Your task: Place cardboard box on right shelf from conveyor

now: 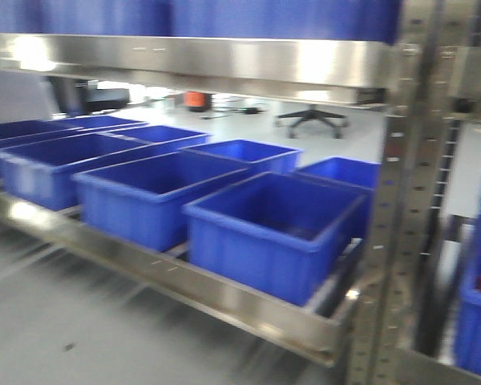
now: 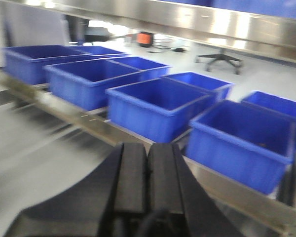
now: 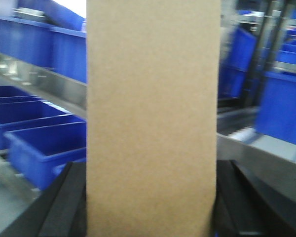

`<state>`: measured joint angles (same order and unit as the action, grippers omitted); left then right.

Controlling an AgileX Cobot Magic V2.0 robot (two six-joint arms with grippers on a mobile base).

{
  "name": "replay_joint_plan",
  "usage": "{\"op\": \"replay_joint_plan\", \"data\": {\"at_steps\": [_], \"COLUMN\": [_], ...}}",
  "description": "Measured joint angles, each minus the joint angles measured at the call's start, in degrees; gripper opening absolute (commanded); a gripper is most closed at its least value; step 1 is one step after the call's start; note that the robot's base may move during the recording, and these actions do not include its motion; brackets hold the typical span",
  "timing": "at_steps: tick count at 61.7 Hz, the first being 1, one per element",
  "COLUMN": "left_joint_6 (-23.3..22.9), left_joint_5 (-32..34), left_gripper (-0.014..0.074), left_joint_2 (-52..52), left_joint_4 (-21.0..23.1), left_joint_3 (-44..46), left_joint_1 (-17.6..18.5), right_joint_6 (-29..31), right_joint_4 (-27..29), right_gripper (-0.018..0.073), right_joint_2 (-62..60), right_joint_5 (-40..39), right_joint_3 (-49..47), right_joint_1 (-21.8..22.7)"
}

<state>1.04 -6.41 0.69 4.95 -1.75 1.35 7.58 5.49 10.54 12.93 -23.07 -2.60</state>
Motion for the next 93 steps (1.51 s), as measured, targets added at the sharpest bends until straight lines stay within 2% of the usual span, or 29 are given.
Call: {"op": "replay_joint_plan", "data": {"at_steps": [93], "left_joint_6": [0.0], "left_joint_5": [0.0], "left_gripper": [-0.0119], "left_joint_2": [0.0], "left_joint_4": [0.0], "left_joint_3": [0.0], "left_joint_1": [0.0], "right_joint_6": [0.0], "right_joint_4": [0.0], "right_gripper": [0.0029], "right_joint_2": [0.0], "right_joint_5": [0.0], "right_joint_3": [0.0], "right_joint_1": [0.0]}}
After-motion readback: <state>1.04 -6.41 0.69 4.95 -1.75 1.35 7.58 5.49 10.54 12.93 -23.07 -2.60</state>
